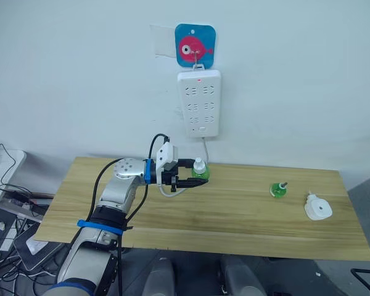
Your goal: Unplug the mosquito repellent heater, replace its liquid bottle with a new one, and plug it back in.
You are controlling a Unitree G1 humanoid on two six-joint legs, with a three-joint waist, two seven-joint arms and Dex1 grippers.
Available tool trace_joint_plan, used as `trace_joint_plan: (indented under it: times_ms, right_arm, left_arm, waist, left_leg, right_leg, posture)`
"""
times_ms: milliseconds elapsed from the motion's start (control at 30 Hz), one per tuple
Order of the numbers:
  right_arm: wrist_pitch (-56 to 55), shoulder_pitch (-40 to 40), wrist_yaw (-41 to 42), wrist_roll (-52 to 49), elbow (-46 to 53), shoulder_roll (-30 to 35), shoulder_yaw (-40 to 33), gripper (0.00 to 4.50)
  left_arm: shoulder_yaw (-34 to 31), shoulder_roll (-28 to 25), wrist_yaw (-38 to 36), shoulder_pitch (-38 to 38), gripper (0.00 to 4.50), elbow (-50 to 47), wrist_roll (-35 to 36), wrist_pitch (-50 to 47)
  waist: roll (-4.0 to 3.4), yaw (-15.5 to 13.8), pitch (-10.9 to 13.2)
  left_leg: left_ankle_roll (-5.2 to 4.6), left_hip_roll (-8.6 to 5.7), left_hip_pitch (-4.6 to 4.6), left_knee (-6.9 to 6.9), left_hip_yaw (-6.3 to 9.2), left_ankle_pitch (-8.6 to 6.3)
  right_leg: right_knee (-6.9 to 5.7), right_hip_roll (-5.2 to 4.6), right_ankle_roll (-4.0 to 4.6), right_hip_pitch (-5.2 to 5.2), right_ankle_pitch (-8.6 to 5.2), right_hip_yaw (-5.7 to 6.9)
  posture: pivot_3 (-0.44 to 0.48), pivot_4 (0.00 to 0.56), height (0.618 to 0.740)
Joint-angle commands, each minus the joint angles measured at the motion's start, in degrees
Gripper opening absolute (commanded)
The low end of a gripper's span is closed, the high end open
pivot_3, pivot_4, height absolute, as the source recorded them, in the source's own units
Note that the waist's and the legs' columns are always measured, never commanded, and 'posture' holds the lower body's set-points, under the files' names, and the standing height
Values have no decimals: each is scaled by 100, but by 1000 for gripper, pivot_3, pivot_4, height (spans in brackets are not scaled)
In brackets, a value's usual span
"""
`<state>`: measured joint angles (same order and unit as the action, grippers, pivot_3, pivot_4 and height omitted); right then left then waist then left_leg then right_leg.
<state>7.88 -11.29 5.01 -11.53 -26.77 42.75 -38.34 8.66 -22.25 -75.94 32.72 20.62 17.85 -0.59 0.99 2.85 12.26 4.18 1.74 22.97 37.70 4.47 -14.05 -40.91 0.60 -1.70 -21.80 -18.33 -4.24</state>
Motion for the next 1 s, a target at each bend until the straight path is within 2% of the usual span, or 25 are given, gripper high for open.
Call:
trace_joint_plan:
  times_ms: [33,133,267,367,467,567,767,867,1000]
  right_arm:
    - [-81,-13,3,-10,245,59,11,4455]
    - [250,131,117,-181,934,-138,141,4455]
    - [1324,824,725,-849,2958,-579,669,4455]
    - [2134,1347,1498,-1742,4571,-653,1257,4455]
    - [2657,1473,2291,-2576,5482,-531,1792,4455]
    - [2992,1157,2889,-2999,5792,-249,2184,4455]
    - [3545,710,3778,-3731,6104,337,2517,4455]
    - [3641,435,3773,-3849,6219,318,2746,4455]
    - [3563,-367,3225,-3439,6174,-302,3487,4455]
  left_arm:
    - [-71,-12,-47,64,2232,-128,58,97]
    - [-75,-29,-37,12,2232,-200,73,63]
    - [-97,-94,-46,-75,2232,-333,108,-3]
    - [-116,-165,-67,-152,2232,-401,125,-45]
    - [-105,-185,-76,-189,2232,-400,120,-36]
    - [-105,-165,-92,-152,2232,-367,126,-35]
    - [-113,-143,-195,1,2232,-205,117,39]
    - [-89,-121,-237,59,2232,-175,112,68]
    - [-85,-71,-268,142,2232,-139,108,57]
  waist:
    - [0,2,0]
    - [-2,3,2]
    - [-4,6,5]
    - [-26,-5,23]
    - [-31,-3,29]
    - [-26,-16,34]
    - [-22,-97,35]
    - [-22,-100,35]
    - [-17,-86,38]
  left_leg:
    - [0,0,-1,0,1,0]
    - [0,0,0,0,1,0]
    - [0,5,-2,-5,7,0]
    - [0,8,-2,-10,13,0]
    - [0,7,-2,-10,13,0]
    - [0,6,-1,-8,15,0]
    - [0,5,3,-16,20,0]
    - [0,6,3,-20,20,0]
    - [0,8,3,-19,20,0]
  right_leg:
    - [0,0,0,1,0,1]
    - [0,0,0,1,0,0]
    - [0,4,0,1,0,4]
    - [0,6,-1,3,-1,8]
    - [1,6,-1,4,-1,7]
    - [9,5,-3,9,-2,12]
    - [24,4,-4,7,-3,19]
    - [31,5,-4,7,-3,19]
    - [29,6,-4,6,-2,20]
  posture:
    - [26,177,740]
    - [29,183,740]
    - [42,202,740]
    - [36,210,740]
    - [28,207,740]
    - [25,201,740]
    - [27,190,740]
    - [27,190,740]
    - [34,186,740]
